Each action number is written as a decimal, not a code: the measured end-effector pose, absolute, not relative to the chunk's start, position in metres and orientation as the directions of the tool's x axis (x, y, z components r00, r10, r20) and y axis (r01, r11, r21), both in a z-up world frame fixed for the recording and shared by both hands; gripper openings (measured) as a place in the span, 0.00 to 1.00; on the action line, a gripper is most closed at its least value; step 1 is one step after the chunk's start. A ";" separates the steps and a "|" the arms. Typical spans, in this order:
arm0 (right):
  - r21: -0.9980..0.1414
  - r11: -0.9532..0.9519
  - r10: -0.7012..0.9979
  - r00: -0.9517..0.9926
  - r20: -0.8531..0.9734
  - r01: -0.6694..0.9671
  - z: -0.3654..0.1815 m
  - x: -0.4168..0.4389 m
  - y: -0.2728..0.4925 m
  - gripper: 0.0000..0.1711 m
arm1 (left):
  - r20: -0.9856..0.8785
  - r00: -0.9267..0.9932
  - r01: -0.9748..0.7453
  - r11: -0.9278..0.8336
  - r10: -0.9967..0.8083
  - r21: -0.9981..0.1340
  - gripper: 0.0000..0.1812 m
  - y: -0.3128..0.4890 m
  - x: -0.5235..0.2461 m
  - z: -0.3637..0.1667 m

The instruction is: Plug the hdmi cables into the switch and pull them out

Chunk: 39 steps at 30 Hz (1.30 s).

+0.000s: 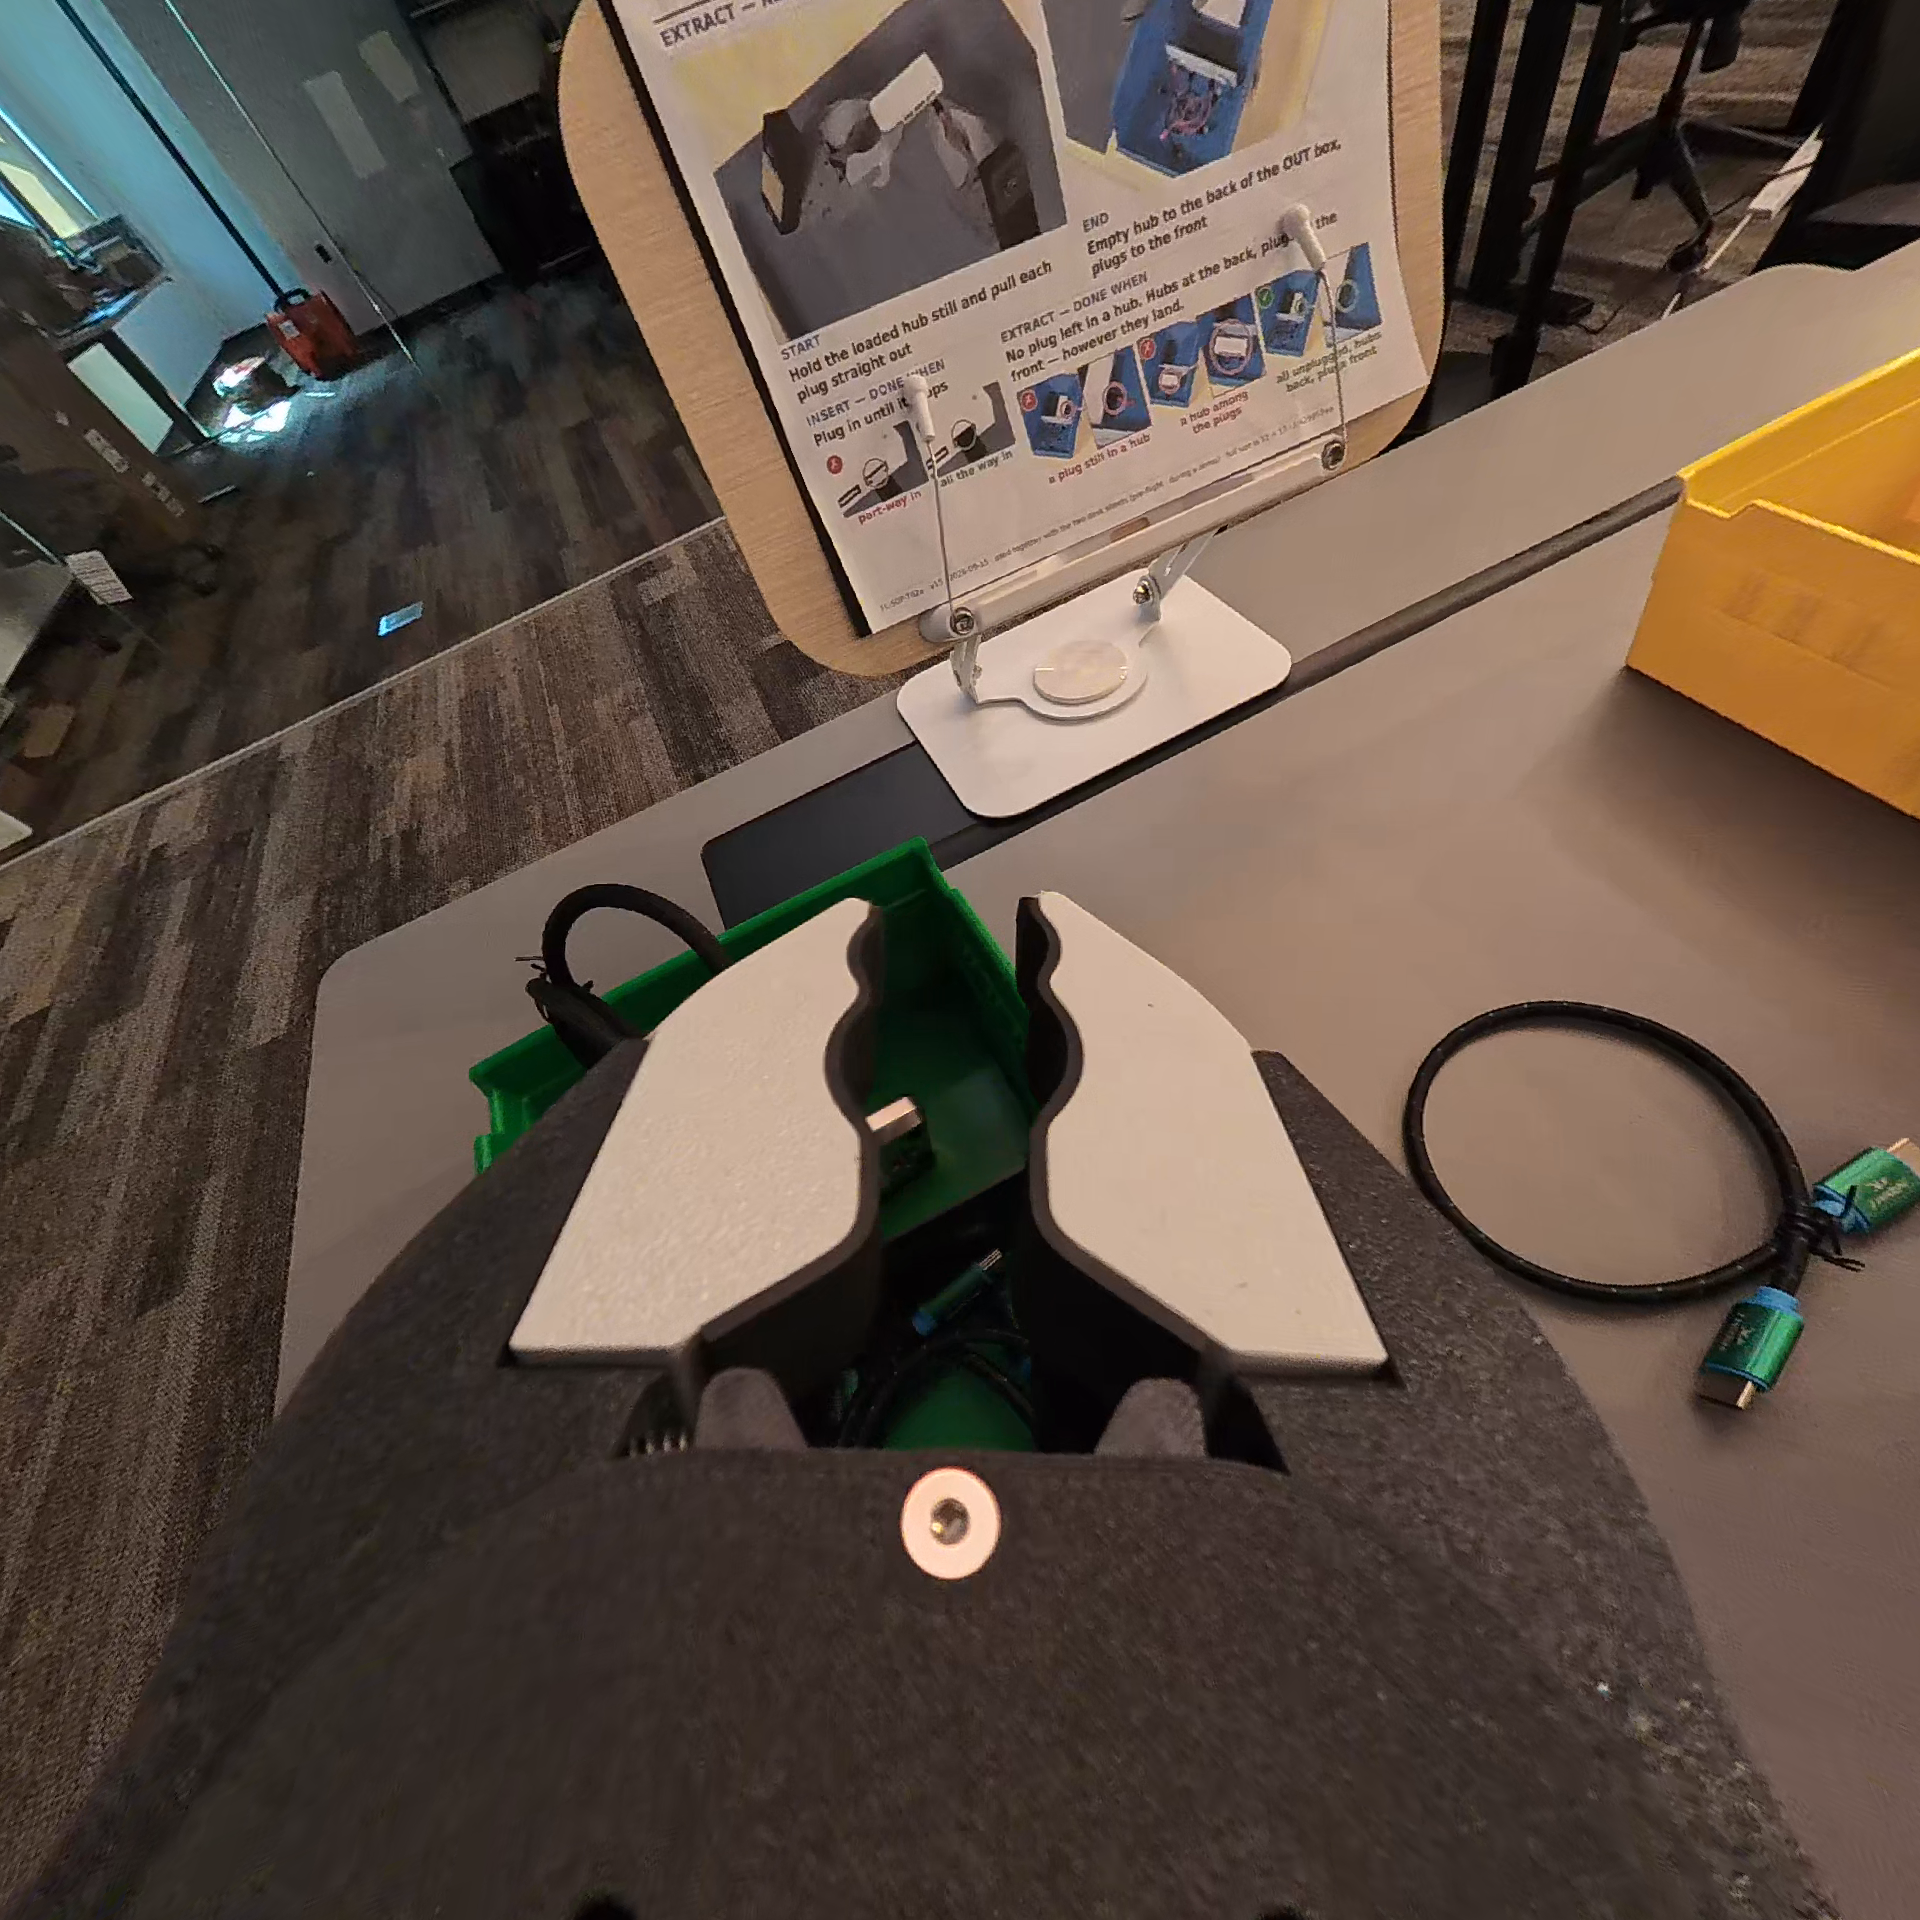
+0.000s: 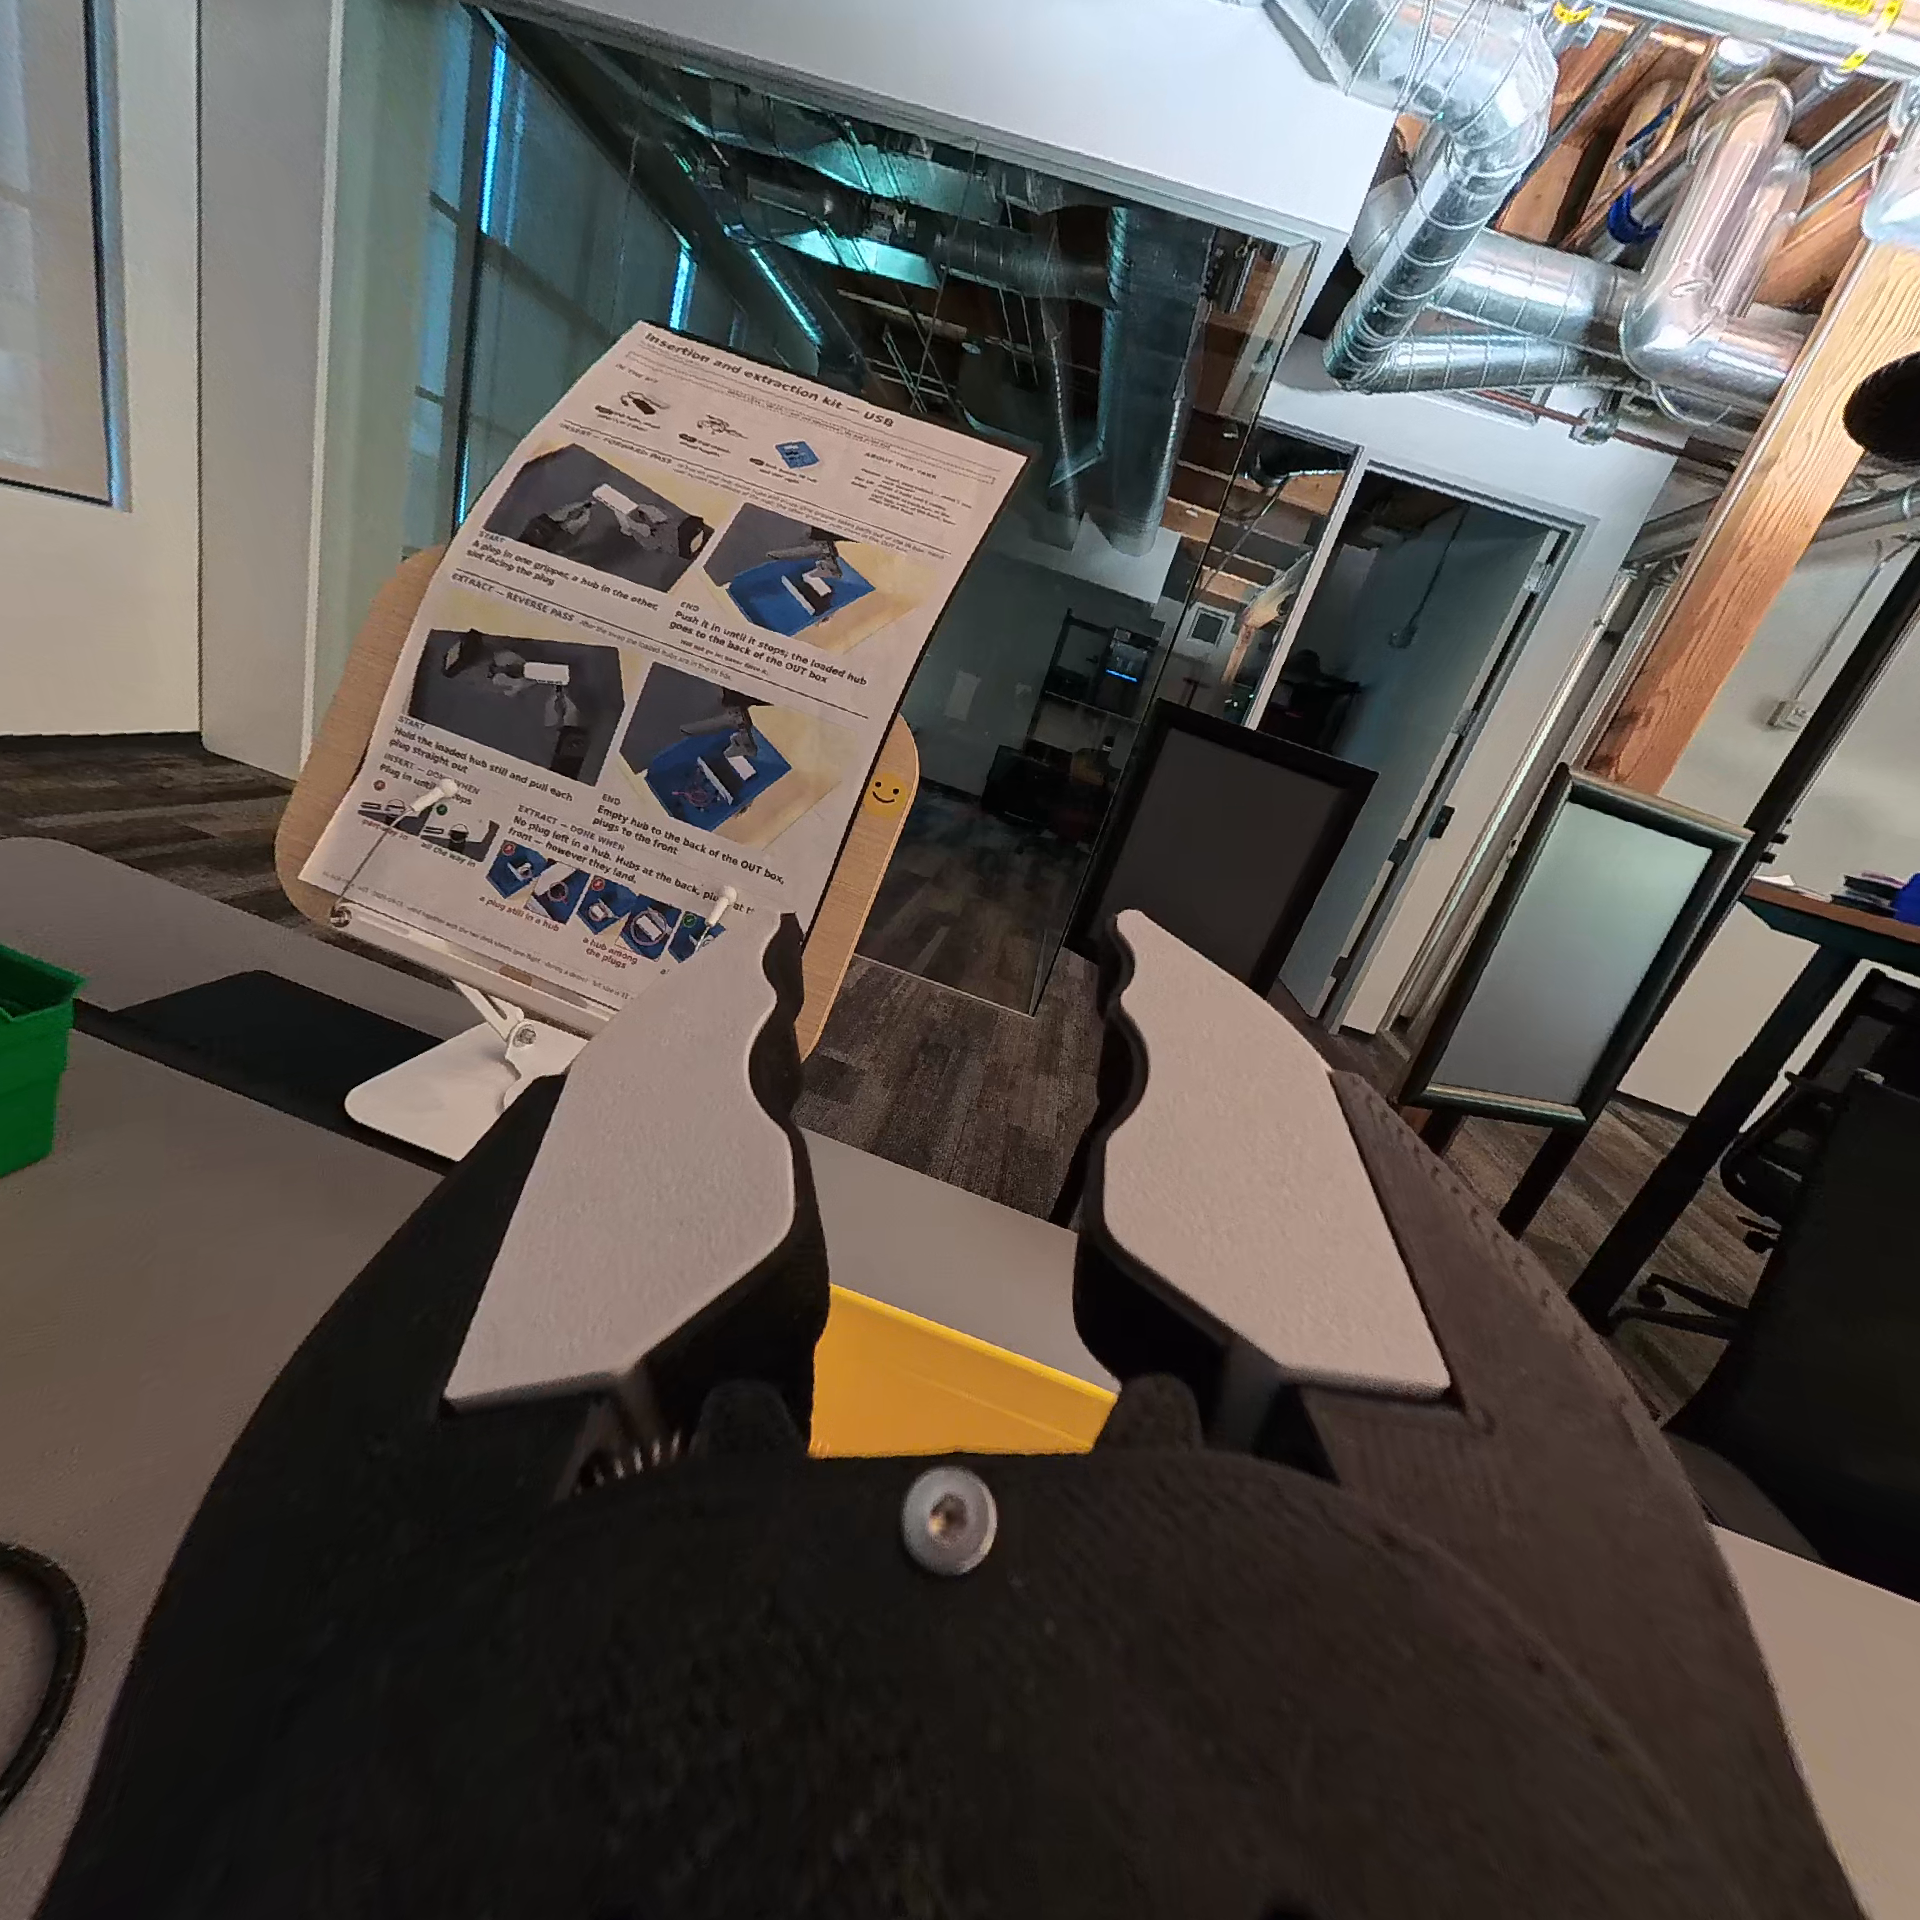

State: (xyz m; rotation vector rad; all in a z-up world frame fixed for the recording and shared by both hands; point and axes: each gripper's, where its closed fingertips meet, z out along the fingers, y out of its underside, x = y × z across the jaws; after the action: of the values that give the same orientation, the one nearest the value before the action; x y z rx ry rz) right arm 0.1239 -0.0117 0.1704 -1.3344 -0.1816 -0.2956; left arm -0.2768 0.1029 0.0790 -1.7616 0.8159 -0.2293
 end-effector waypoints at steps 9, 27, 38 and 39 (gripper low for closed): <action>-0.929 0.208 -0.109 0.951 0.289 0.306 0.171 0.126 -0.012 0.32 | -0.242 0.781 -0.384 -0.137 -0.576 -0.913 0.19 0.109 -0.289 0.083; -0.941 0.209 -0.082 0.964 0.254 0.265 0.172 0.131 -0.013 0.32 | -0.212 0.816 -0.360 -0.185 -0.538 -0.915 0.22 0.124 -0.307 0.066; -0.947 0.166 -0.079 0.961 0.266 0.275 0.163 0.131 -0.005 0.33 | -0.218 0.802 -0.365 -0.168 -0.557 -0.915 0.21 0.146 -0.323 0.066; -0.948 0.166 -0.079 0.962 0.263 0.273 0.162 0.131 -0.005 0.33 | -0.205 0.796 -0.365 -0.180 -0.570 -0.914 0.20 0.150 -0.323 0.064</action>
State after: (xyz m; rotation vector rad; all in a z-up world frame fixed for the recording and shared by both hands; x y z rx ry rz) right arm 0.1313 -0.0049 0.1624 -1.3831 -0.1658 -0.2518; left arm -0.3235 0.1499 0.0637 -1.7957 0.7212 -0.2147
